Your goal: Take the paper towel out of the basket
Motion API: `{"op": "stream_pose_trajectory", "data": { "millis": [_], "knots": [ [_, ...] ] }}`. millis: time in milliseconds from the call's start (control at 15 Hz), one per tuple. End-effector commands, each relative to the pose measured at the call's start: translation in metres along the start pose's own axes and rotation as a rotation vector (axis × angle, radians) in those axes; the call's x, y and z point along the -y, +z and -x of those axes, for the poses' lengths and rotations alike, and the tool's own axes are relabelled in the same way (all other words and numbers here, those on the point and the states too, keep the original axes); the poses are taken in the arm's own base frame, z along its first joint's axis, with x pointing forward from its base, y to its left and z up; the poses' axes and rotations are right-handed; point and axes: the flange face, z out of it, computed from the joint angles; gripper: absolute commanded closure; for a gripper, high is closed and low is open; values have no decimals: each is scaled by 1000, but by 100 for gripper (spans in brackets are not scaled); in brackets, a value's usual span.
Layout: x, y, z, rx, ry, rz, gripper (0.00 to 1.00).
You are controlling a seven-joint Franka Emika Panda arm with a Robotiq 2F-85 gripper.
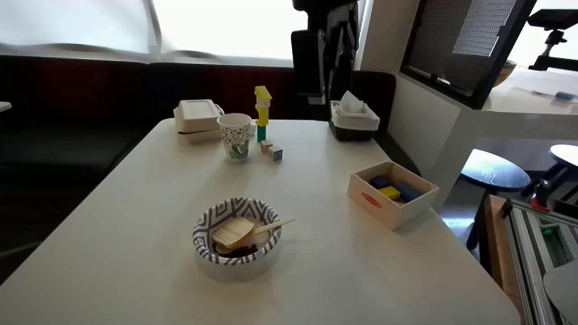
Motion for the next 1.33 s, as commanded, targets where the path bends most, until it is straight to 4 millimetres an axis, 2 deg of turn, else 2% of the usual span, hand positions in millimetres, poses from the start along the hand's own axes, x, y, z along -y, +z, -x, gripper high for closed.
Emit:
{"op": "stream_pose_trajectory", "data": {
  "millis": [0, 467, 600, 733, 933, 1133, 1267],
  "knots": [
    [0, 0, 0, 1, 0, 0, 0],
    [0, 0, 0, 1, 0, 0, 0],
    [-13, 3, -10, -6, 52, -23, 0],
    [-38, 7, -23, -21, 124, -46, 0],
    [-91, 21, -43, -48, 308, -88, 0],
    [-155, 52, -61, -30, 419, -102, 0],
    [-190, 69, -71, -50, 450, -80, 0]
  ]
}}
